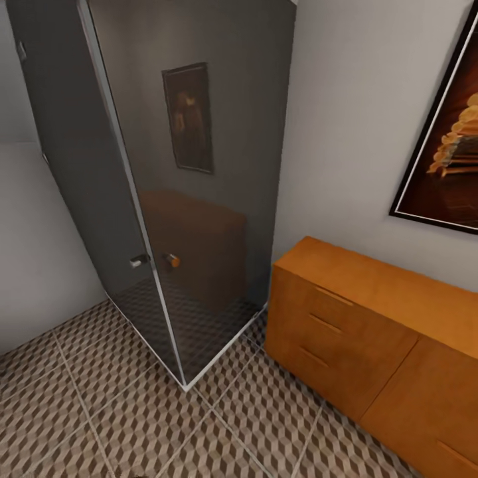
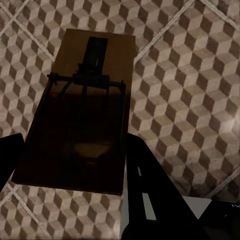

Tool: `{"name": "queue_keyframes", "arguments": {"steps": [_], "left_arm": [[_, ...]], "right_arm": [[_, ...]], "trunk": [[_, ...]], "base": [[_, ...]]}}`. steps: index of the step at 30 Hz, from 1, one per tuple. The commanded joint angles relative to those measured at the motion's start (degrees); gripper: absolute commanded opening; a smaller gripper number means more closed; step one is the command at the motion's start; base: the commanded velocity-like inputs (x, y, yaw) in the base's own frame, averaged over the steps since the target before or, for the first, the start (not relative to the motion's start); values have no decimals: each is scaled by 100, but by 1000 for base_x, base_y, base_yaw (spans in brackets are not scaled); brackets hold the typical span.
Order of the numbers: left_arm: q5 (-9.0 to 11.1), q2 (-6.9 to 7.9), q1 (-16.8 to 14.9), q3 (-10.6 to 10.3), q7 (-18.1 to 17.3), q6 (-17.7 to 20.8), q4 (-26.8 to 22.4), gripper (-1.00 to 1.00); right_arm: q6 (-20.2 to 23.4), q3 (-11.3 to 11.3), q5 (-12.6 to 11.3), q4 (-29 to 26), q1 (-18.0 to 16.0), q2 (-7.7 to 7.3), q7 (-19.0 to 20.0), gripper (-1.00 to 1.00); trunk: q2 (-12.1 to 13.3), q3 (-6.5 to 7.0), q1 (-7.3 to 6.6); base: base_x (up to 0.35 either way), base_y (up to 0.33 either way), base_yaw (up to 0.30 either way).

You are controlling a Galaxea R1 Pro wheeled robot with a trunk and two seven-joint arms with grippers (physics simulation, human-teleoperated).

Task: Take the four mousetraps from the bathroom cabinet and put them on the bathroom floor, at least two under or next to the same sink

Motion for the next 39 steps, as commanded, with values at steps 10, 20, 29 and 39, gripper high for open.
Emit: {"name": "queue_keyframes", "arguments": {"steps": [10, 20, 29, 39], "left_arm": [[-13, 0, 0, -1, -3, 7, 6, -100], [-14, 0, 0, -1, -3, 0, 23, -100], [-10, 0, 0, -1, -3, 0, 24, -100], [-8, 0, 0, -1, -3, 7, 24, -100]], "right_arm": [[-1, 0, -13, 0, 0, 0, 6, -100], [-1, 0, -13, 0, -1, -7, 6, -100], [-1, 0, -13, 0, 0, -9, 6, -100], [-1, -8, -13, 0, -2, -21, 6, -100]], "trunk": [[0, 27, 0], [0, 53, 0], [0, 77, 0], [0, 103, 0]], "base": [[0, 0, 281], [0, 0, 281], [0, 0, 281], [0, 0, 281]]}}
